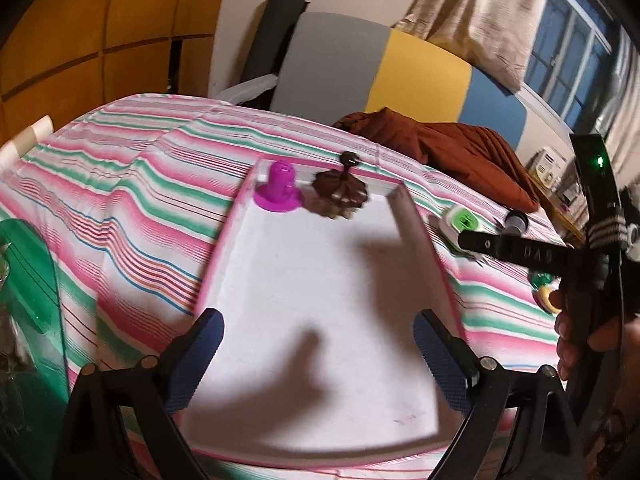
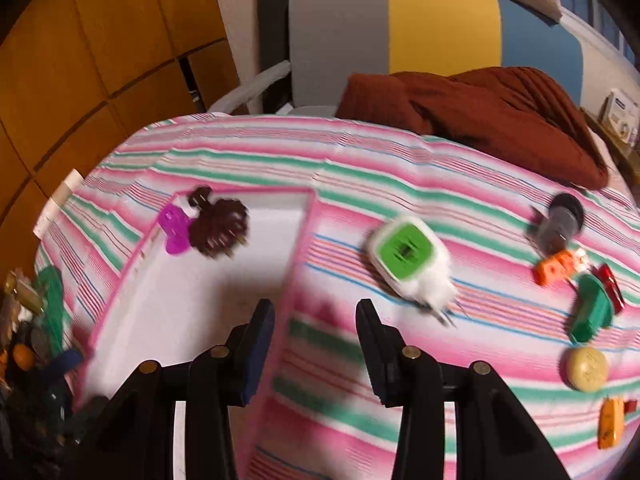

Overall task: Organize rigid objects
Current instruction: 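Move the right tool to the red block and grasp it, then grasp the yellow-orange plastic piece with the left tool while the right tool holds the red block, then carry the yellow-orange piece into the tray and open the left tool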

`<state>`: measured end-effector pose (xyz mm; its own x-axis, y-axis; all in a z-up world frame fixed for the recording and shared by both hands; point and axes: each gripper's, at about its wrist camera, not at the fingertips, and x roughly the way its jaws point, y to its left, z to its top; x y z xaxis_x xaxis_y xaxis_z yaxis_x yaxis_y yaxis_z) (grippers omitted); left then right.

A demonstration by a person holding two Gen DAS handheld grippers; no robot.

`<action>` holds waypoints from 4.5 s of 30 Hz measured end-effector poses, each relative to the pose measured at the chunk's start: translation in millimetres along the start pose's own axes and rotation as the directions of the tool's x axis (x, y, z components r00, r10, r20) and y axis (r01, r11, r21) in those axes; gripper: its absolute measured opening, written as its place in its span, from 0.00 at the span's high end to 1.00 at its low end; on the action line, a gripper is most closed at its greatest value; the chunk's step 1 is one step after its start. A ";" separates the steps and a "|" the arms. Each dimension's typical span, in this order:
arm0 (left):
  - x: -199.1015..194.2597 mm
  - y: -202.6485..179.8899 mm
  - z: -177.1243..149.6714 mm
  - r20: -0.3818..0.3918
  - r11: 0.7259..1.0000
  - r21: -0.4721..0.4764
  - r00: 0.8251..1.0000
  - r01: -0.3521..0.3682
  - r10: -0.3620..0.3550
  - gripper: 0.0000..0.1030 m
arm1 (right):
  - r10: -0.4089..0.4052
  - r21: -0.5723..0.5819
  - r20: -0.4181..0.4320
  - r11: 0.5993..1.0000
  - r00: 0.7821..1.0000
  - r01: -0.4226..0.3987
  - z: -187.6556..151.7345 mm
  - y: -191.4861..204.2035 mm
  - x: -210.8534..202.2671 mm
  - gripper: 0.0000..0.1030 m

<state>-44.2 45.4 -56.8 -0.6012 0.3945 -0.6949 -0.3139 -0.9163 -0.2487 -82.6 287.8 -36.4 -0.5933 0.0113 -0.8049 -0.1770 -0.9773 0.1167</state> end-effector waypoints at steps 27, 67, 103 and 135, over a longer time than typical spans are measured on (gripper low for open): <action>-22.0 -125.5 -48.3 -0.043 0.930 0.311 0.981 0.195 -0.191 0.03 | -0.485 0.504 -0.209 0.691 0.849 0.518 -103.5 -305.5 -89.7 0.58; -9.3 -146.3 -58.2 -0.081 0.910 0.359 0.979 0.206 -0.189 0.03 | -0.356 0.508 -0.255 0.742 0.899 0.438 -122.2 -320.1 -98.3 0.54; 105.2 -326.7 -66.5 -0.285 0.637 0.651 0.911 0.412 -0.299 0.72 | -0.267 0.399 -0.298 0.837 0.916 0.374 -115.2 -275.7 -86.6 0.55; 38.1 -211.2 -62.0 -0.128 0.814 0.455 0.932 0.360 -0.340 0.73 | -0.178 0.416 -0.181 0.878 0.967 0.239 -110.7 -250.8 -93.6 0.55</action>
<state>44.8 249.7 -72.6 -0.3595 0.6706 -0.6489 -0.8065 -0.5731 -0.1455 104.3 508.4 -54.7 -0.4001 0.1461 -0.9047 -0.6234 -0.7670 0.1519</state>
